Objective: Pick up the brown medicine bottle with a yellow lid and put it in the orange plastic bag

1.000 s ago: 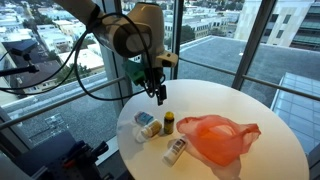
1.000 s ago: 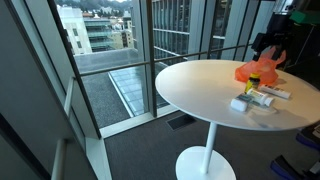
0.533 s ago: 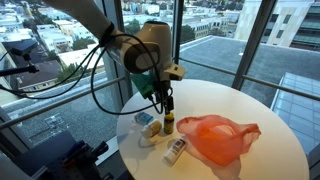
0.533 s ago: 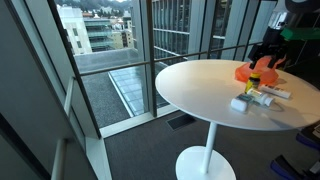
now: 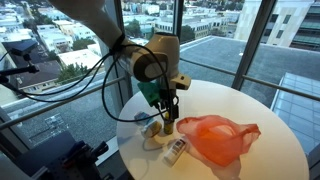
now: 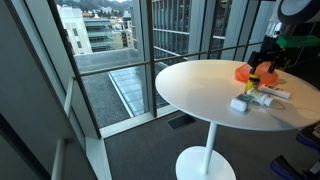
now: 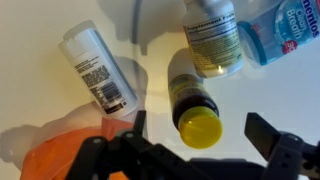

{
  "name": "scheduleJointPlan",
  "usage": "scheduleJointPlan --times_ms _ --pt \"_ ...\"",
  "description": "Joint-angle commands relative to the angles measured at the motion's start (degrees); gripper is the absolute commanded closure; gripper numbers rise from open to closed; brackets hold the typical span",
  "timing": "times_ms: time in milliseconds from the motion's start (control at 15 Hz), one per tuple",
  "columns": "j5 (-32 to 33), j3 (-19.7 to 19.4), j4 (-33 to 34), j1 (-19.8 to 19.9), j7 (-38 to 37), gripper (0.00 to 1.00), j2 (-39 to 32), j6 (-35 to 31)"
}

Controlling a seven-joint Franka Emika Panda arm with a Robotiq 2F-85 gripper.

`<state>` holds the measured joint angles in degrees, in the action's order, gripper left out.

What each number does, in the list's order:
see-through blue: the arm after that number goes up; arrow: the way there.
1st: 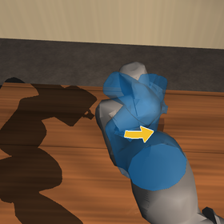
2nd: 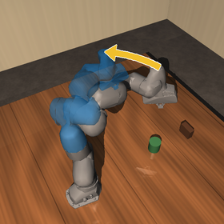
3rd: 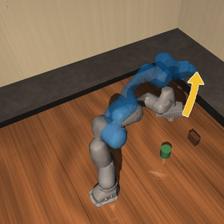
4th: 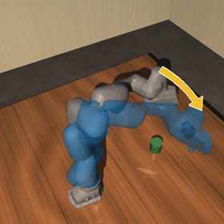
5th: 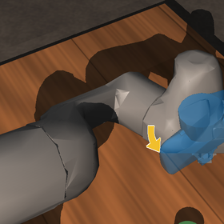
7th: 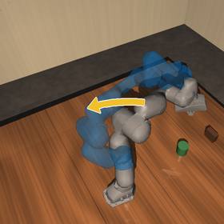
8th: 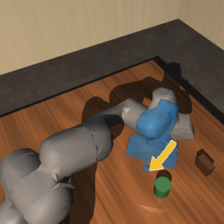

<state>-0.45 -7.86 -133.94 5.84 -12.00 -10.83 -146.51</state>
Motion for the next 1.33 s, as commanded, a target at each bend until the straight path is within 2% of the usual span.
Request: scheduleJointPlan --times_ms 0,67,133,200,267,667,933,1267 --pt "0.9 -0.7 3.0 -0.2 -1.4 0.0 -2.8 1.3" --pt "1.0 -0.8 3.5 -0.3 -1.5 0.03 -3.3 1.4" --pt "0.9 -0.9 3.9 -0.4 -1.5 0.11 -3.8 1.5" --pt "1.0 -1.0 4.4 -0.5 -1.6 0.28 -4.2 1.6" --pt "1.0 -1.0 4.7 -0.5 -1.6 0.3 -4.6 1.7" --pt "0.9 -0.4 4.7 -1.4 -0.9 0.79 -2.6 2.1" --pt "0.9 0.9 2.4 -2.9 0.1 0.8 3.4 3.7" --pt "7.6 0.9 3.3 -3.9 -5.0 0.8 11.3 10.1"
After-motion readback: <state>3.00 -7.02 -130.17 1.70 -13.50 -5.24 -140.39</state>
